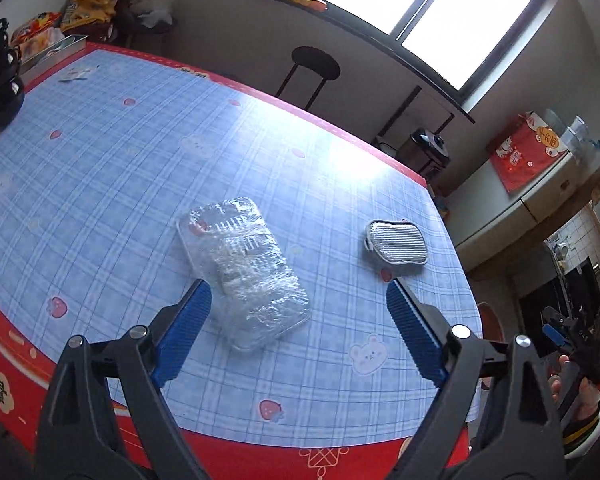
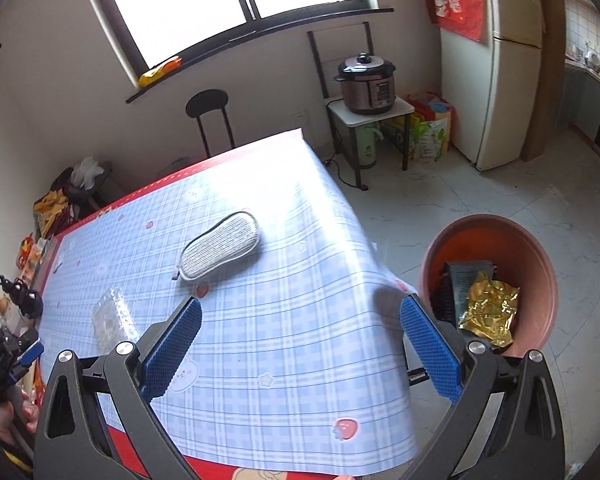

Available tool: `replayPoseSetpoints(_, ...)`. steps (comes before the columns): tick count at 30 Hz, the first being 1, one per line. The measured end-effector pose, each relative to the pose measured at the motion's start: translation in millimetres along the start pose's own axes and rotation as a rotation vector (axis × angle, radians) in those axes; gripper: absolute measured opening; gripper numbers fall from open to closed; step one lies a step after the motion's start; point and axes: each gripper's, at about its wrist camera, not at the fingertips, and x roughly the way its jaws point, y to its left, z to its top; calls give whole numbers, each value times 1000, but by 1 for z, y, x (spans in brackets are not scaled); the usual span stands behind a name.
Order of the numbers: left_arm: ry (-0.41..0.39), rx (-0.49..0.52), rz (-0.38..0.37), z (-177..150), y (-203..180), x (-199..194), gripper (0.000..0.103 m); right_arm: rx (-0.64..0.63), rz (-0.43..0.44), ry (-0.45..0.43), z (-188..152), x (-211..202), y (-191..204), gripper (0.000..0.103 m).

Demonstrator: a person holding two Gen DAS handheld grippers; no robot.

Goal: Collect trash
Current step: 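Return both grippers to the clear plastic tray on the table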

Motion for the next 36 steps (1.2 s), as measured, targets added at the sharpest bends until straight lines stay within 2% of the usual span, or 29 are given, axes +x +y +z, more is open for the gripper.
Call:
replayPoseSetpoints(7, 75, -42, -21, -10, 46, 32, 87, -92, -11, 56, -6, 20, 65, 98)
replayPoseSetpoints(11, 118, -43, -57, -3, 60, 58, 87, -107, -38, 70, -12, 28, 87, 98)
replayPoseSetpoints(14, 155, -30, -81, 3, 65, 78, 83, -104, -63, 89, -16, 40, 96, 98)
replayPoseSetpoints(17, 185, -35, -82, 11, 70, 97, 82, -90, -94, 115, -20, 53, 105, 98)
replayPoseSetpoints(20, 216, -45, -34, 18, 72, 114, 84, -77, -102, 139, -25, 64, 112, 98)
replayPoseSetpoints(23, 208, -50, 48, 27, 69, 124, 97, -84, -109, 151, -27, 71, 120, 98)
replayPoseSetpoints(27, 214, -79, 128, 40, 62, 138, 97, -75, -111, 157, -26, 77, 122, 98)
replayPoseSetpoints(33, 182, -55, 248, 54, 35, 152, 97, -44, -112, 161, -23, 84, 110, 98)
replayPoseSetpoints(36, 174, -66, 340, 57, 29, 161, 97, -37, -108, 171, -24, 89, 103, 98)
